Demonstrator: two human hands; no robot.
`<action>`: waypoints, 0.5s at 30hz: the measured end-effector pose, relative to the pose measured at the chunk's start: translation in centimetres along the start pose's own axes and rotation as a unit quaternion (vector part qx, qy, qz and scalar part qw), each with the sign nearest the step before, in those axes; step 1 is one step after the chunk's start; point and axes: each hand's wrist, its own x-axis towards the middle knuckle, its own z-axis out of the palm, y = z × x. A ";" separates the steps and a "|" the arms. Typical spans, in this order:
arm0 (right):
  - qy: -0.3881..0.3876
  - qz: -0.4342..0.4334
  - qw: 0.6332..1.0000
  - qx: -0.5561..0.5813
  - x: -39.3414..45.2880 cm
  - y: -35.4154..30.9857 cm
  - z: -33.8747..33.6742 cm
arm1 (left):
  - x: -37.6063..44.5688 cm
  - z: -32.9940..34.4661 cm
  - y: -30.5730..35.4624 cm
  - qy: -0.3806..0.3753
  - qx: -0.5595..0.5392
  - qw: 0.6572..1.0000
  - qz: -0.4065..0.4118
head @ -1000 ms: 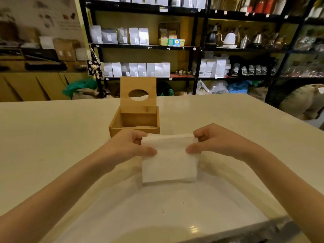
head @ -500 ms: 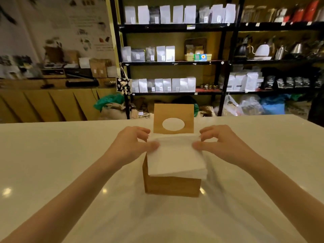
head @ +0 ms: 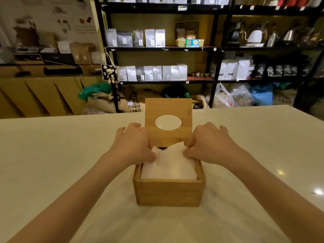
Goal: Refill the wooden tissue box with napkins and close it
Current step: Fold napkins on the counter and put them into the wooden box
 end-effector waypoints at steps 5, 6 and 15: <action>0.004 -0.005 0.999 -0.046 0.2 -0.8 0.5 | 0.0 0.7 0.7 -0.008 0.069 0.998 -0.007; 0.005 -0.003 0.999 -0.052 0.2 -0.9 0.5 | 0.0 0.7 0.8 -0.007 0.079 0.997 -0.008; -0.025 -0.015 0.991 -0.130 0.3 -0.9 1.2 | -1.1 1.0 1.1 -0.007 0.109 0.994 -0.020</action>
